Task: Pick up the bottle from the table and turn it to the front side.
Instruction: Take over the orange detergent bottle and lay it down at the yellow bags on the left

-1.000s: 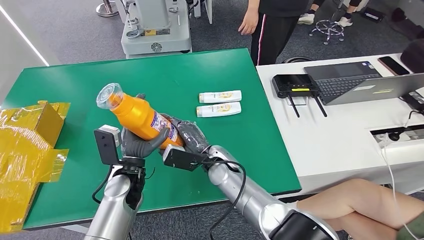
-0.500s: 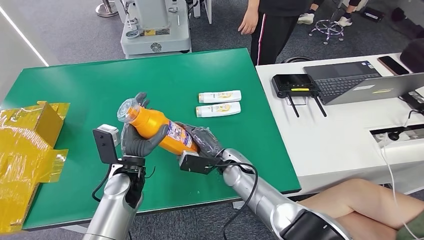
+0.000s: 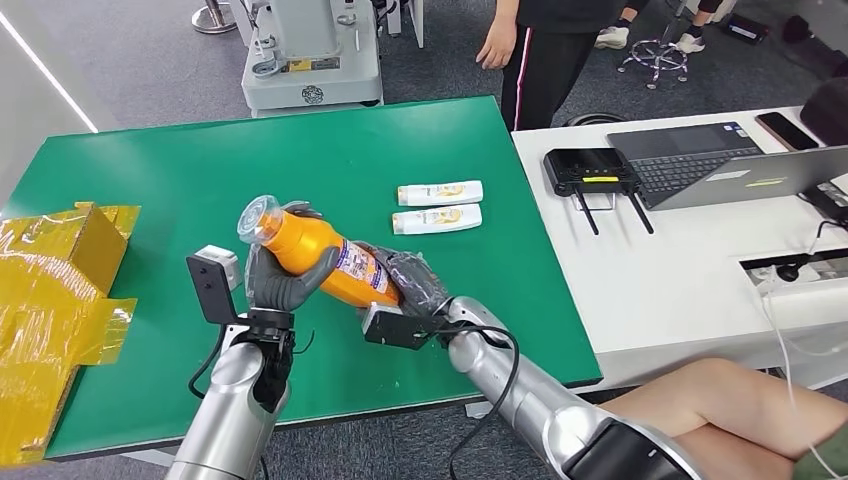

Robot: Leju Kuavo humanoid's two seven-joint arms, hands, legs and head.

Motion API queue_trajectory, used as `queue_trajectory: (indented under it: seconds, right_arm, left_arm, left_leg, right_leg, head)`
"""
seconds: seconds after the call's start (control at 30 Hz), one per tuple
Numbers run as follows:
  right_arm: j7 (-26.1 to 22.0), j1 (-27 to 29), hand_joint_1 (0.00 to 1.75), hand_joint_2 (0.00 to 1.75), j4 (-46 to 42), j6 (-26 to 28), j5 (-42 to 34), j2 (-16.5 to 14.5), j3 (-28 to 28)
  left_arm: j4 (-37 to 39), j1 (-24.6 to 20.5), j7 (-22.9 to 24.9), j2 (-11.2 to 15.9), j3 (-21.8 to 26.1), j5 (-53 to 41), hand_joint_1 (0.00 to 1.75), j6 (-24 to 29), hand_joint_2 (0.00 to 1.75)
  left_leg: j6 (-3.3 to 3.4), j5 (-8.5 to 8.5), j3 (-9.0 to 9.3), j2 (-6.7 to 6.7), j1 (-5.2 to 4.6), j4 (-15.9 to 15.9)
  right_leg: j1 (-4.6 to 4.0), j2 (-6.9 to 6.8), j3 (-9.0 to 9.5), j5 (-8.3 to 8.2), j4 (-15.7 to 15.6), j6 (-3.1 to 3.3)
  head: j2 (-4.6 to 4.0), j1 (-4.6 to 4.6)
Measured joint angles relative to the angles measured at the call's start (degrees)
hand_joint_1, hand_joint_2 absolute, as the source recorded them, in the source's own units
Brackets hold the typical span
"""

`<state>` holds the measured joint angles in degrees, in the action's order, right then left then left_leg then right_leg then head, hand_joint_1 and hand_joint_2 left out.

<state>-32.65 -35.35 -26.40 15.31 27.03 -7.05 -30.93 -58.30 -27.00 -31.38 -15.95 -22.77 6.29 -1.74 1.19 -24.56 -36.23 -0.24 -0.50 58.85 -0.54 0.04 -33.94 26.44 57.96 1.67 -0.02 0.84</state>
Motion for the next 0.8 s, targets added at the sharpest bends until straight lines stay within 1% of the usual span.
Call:
queue_trajectory:
  seconds: [0.13,0.27,0.3,0.33,0.4,0.43,0.47,0.6,0.8]
  right_arm:
    - [-0.1,-0.4,1.75,1.75,-0.7,2.4,0.0,0.2,0.0]
    - [0.1,-0.8,1.75,1.75,-1.3,2.9,-0.2,0.2,0.0]
    - [0.1,-0.8,1.67,1.75,-1.4,3.0,-0.2,0.2,0.0]
    - [0.0,-0.8,1.34,1.75,-1.4,3.2,-0.3,0.2,0.0]
    - [-0.2,-0.9,0.47,1.75,-1.6,3.7,-0.6,0.2,0.0]
    - [-0.3,-0.9,0.11,1.75,-1.8,4.2,-0.8,0.2,0.0]
    - [-0.4,-0.9,0.0,1.75,-2.1,4.7,-0.9,0.0,0.1]
    - [0.0,-1.5,0.0,1.75,-3.7,6.4,-1.0,-1.4,0.3]
    - [0.9,-1.8,0.0,1.75,-6.6,6.8,-1.1,-3.4,0.6]
  left_arm:
    - [0.3,-0.8,0.1,-0.4,-0.2,0.6,1.75,-0.2,1.75]
    - [0.4,-1.6,0.1,-0.7,-0.2,0.9,1.75,-0.2,1.75]
    - [0.5,-1.7,0.1,-0.7,-0.3,1.0,1.75,-0.2,1.75]
    - [0.5,-1.8,0.1,-0.7,-0.3,1.0,1.75,-0.2,1.75]
    - [0.6,-2.0,0.0,-0.7,-0.4,1.2,1.75,-0.2,1.75]
    - [0.6,-2.1,-0.1,-0.7,-0.4,1.4,1.75,-0.1,1.75]
    - [0.6,-2.2,-0.2,-0.8,-0.4,1.6,1.75,0.0,1.75]
    - [0.6,-2.3,-0.3,-0.9,-0.5,2.1,1.75,0.8,1.75]
    - [0.6,-2.2,0.0,-0.8,-0.5,2.2,1.75,1.3,1.75]
  left_leg:
    - [0.0,0.0,-0.02,-0.01,0.0,0.0]
    - [0.0,0.0,-0.02,-0.02,0.0,0.0]
    - [0.0,0.0,-0.02,-0.02,0.0,0.0]
    - [0.0,0.0,-0.02,-0.02,0.0,0.0]
    - [0.0,0.0,-0.04,-0.02,0.0,0.0]
    - [0.0,0.0,-0.04,-0.03,0.0,0.0]
    - [0.0,0.0,-0.05,-0.02,0.0,0.0]
    - [0.0,0.0,-0.06,-0.02,0.01,0.0]
    - [0.0,0.0,-0.06,-0.03,0.02,0.0]
  right_leg:
    - [0.0,-0.01,0.01,0.0,0.0,0.0]
    - [0.0,-0.02,0.01,0.0,0.0,0.0]
    - [0.0,-0.02,0.01,0.0,0.0,0.0]
    - [0.0,-0.02,0.01,0.0,0.0,0.0]
    - [0.0,-0.02,0.01,0.0,0.0,0.0]
    - [0.0,-0.03,0.01,0.0,0.0,0.0]
    - [-0.01,-0.02,0.01,0.0,0.0,0.0]
    - [-0.01,-0.01,-0.02,0.0,0.0,0.0]
    - [-0.03,-0.03,-0.02,0.0,0.0,0.0]
  head:
    - [0.0,0.0]
    - [0.0,0.0]
    - [0.0,-0.01]
    - [0.0,0.0]
    - [0.0,0.0]
    - [0.0,0.01]
    - [0.0,0.01]
    - [0.0,-0.01]
    - [0.0,0.0]
